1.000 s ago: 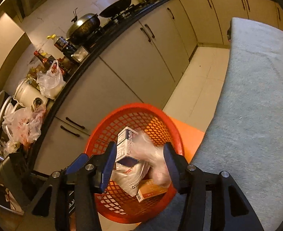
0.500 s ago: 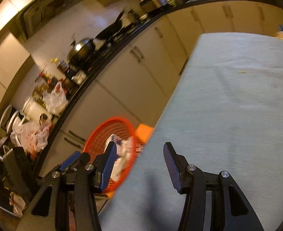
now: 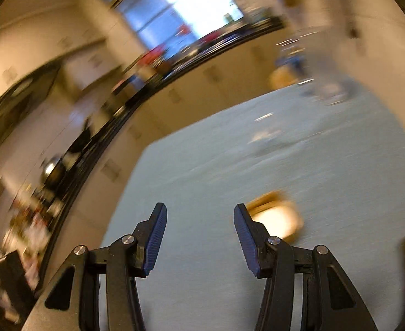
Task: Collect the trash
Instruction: 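Grasp the yellow square container with the left tool while the right tool grasps the clear plastic container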
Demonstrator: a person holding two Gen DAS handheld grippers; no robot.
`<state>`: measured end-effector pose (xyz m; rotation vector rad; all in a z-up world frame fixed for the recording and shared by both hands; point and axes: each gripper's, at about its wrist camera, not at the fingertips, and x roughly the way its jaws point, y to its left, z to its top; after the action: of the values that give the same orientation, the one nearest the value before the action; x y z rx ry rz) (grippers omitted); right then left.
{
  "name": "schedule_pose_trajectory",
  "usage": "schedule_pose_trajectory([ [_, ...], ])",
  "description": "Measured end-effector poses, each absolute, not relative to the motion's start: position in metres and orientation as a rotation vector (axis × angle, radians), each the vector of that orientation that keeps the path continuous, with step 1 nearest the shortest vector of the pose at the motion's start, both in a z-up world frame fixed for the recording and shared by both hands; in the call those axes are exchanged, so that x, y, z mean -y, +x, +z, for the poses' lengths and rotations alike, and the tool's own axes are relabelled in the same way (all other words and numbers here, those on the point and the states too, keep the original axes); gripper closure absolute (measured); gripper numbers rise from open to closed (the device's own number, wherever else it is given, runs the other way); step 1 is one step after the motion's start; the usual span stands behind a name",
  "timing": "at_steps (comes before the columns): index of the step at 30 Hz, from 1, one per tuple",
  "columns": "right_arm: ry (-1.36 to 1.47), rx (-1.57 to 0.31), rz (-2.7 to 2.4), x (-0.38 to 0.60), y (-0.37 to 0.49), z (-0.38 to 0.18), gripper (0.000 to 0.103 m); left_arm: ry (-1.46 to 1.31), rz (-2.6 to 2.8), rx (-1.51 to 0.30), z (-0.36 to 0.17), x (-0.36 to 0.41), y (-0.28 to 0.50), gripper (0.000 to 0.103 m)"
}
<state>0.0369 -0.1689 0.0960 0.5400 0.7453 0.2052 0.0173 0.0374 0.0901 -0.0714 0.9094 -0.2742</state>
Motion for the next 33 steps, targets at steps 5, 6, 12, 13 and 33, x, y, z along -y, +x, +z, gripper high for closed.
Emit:
schedule_pose_trajectory([
  [5, 0.681, -0.733, 0.087, 0.232, 0.037, 0.077, 0.046, -0.070, -0.361, -0.998, 0.078, 0.039, 0.060, 0.050],
  [6, 0.715, -0.737, 0.075, 0.239, 0.038, 0.073, 0.046, -0.074, -0.370, -1.025, 0.072, 0.056, 0.071, 0.050],
  [12, 0.775, -0.725, 0.074, 0.251, 0.033, 0.072, 0.046, -0.059, -0.383, -1.088, 0.048, 0.115, 0.115, 0.051],
  [13, 0.786, -0.724, 0.079, 0.252, 0.032, 0.072, 0.046, -0.048, -0.373, -1.099, 0.043, 0.123, 0.121, 0.055],
  [33, 0.636, -0.793, 0.164, 0.236, 0.128, 0.080, 0.052, -0.034, -0.355, -1.128, 0.027, 0.034, 0.111, 0.093],
])
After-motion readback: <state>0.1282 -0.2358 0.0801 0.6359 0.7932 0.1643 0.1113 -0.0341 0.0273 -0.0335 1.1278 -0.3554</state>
